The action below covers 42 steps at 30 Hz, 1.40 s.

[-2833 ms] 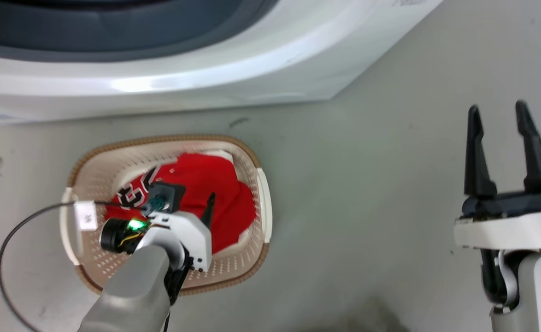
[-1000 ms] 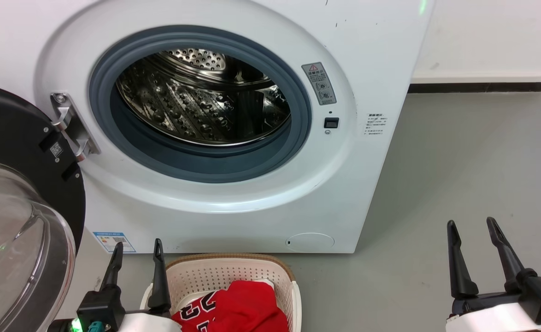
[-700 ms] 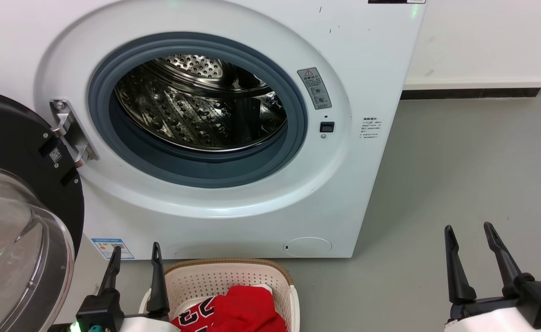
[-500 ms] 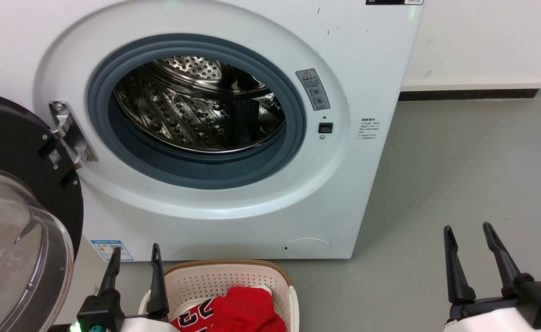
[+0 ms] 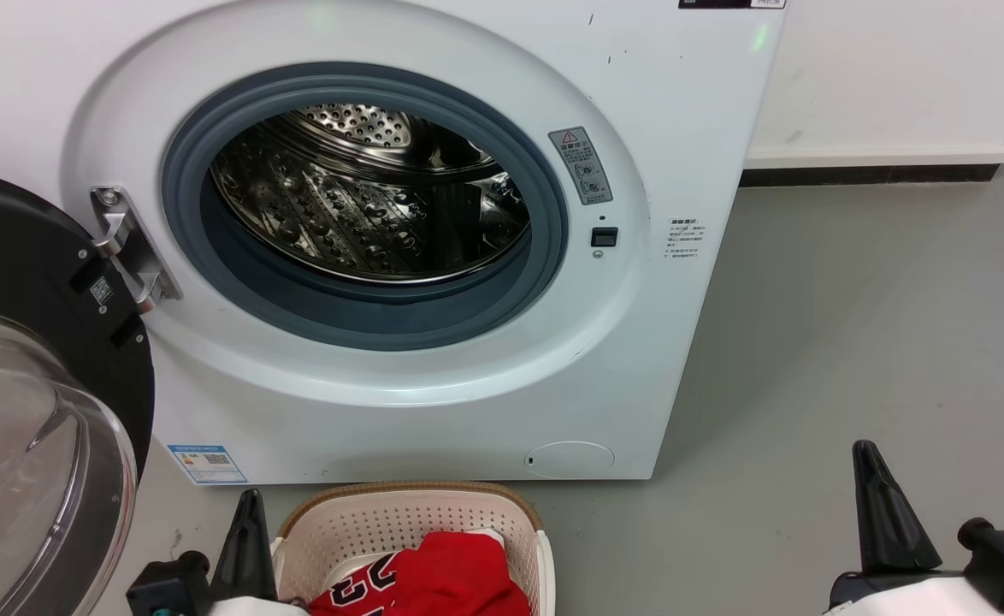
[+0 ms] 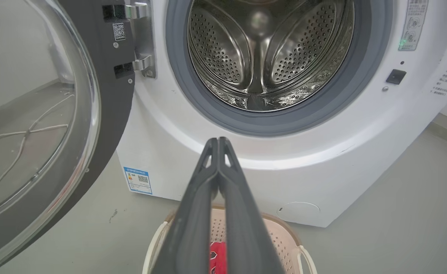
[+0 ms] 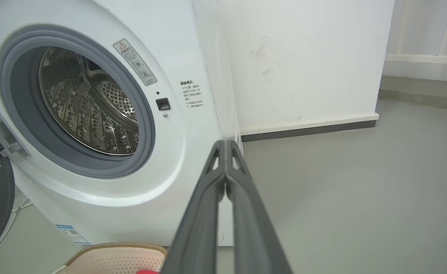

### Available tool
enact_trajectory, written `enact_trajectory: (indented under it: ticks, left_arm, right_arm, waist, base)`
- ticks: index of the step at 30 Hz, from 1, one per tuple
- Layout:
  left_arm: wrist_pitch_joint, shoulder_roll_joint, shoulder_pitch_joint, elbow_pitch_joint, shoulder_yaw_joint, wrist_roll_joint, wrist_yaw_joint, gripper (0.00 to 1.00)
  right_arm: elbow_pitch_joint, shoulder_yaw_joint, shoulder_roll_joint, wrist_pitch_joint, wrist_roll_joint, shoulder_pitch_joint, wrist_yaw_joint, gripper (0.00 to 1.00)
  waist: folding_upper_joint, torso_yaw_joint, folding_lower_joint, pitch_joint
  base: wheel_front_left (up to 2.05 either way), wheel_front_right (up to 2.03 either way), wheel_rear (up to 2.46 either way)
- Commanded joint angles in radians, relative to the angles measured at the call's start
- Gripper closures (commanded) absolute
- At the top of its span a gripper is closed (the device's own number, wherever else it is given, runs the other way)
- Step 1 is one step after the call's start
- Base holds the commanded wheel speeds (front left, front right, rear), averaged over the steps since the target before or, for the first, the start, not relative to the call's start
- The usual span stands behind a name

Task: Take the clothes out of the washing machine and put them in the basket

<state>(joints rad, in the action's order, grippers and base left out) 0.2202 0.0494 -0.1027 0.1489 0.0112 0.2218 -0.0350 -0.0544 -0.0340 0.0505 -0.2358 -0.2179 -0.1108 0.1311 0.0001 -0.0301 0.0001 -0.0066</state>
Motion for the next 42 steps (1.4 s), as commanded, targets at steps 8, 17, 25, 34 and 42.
enact_trajectory:
  ticks: [8,17,25,34,42]
  left_arm:
    - [-0.038,0.001,0.045,-0.004,0.015,0.175,0.023,1.0]
    - [-0.076,0.001,0.067,0.007,0.025,0.331,0.042,1.0]
    - [-0.106,0.001,0.085,0.017,0.035,0.457,0.056,1.0]
    - [-0.135,0.001,0.103,0.027,0.044,0.574,0.071,1.0]
    - [-0.161,0.001,0.118,0.036,0.051,0.681,0.083,1.0]
  right_arm:
    - [-0.012,0.004,0.016,0.033,-0.188,0.045,0.0,1.0]
    - [-0.034,0.004,0.023,0.064,-0.353,0.069,0.0,1.0]
    - [-0.052,0.003,0.027,0.091,-0.485,0.088,0.0,1.0]
    - [-0.068,0.001,0.03,0.117,-0.605,0.104,0.0,1.0]
    - [-0.084,-0.002,0.032,0.141,-0.715,0.121,0.0,1.0]
  waist:
    - [-0.0001,0.002,-0.0001,0.001]
    - [-0.0001,0.004,-0.0001,0.001]
    - [-0.0001,0.006,-0.0001,0.002]
    - [-0.0001,0.008,-0.0001,0.003]
    - [-0.0001,0.01,-0.0001,0.003]
  base:
    - [0.0,0.0,0.0]
    - [0.0,0.0,0.0]
    - [0.0,0.0,0.0]
    - [0.0,0.0,0.0]
    - [0.0,0.0,0.0]
